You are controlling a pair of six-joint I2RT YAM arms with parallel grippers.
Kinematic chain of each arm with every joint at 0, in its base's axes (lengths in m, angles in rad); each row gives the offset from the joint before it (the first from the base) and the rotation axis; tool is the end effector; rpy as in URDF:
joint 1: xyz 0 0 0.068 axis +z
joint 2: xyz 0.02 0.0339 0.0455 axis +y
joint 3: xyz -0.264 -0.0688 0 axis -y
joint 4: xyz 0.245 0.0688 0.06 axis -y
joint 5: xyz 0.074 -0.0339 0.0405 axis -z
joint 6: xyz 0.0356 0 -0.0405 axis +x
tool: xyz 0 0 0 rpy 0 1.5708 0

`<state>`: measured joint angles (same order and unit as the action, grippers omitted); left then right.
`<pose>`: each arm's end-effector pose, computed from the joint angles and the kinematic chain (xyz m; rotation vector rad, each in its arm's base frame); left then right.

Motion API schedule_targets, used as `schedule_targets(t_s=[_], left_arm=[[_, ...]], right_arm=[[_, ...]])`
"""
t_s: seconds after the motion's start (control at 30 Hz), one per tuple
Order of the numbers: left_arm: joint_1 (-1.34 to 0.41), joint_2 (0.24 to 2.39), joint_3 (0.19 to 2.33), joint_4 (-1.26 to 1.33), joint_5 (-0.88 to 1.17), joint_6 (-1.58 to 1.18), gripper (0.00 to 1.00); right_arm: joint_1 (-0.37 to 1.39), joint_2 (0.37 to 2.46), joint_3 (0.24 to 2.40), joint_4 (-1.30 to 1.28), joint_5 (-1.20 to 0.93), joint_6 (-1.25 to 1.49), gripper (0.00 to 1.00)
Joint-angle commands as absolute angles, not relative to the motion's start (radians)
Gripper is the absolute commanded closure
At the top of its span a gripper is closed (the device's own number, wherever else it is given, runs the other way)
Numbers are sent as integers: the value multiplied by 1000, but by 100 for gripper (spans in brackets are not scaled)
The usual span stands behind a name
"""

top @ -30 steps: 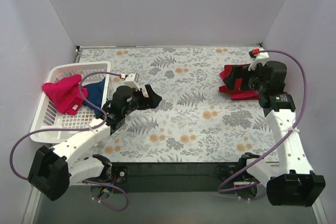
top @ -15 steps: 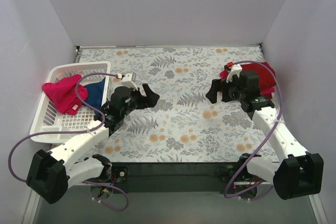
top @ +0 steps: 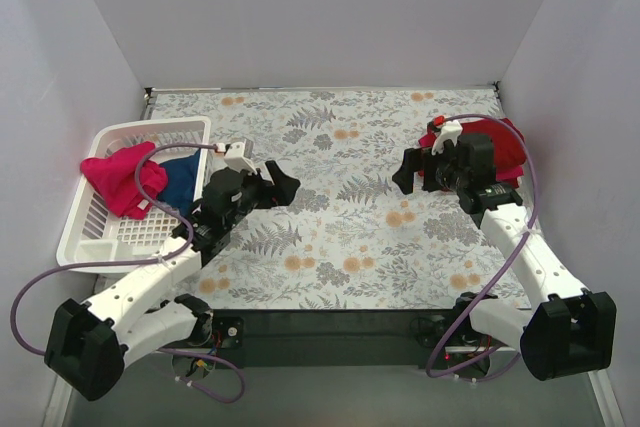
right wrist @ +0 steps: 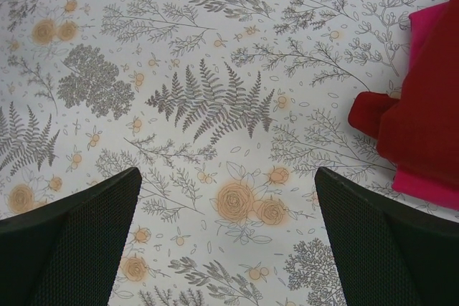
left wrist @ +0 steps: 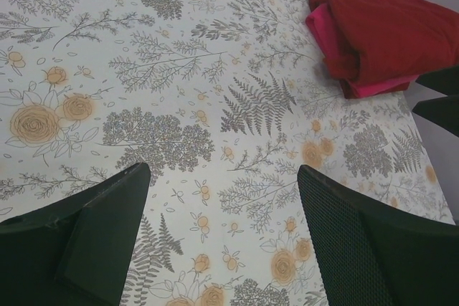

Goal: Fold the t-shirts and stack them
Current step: Neatly place the folded tshirt to the corner

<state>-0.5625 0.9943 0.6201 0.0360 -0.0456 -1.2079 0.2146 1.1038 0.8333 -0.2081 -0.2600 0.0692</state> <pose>0.1949 -0.1210 0.2648 -0.6925 1.9648 -1.1120 0.2418 0.0621 0.2917 -0.3120 2.0372 0.4425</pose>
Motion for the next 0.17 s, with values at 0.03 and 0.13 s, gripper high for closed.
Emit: schedule_targets(t_s=[0.03,0.13], left_arm=[[-565,965,603,49,-51,-1180,23],[-565,966,601,52,-55,-1178,22]], right_arm=[[218,1078,824,-170,-241,43,2],[219,1071,822,-167,-222,38,2]])
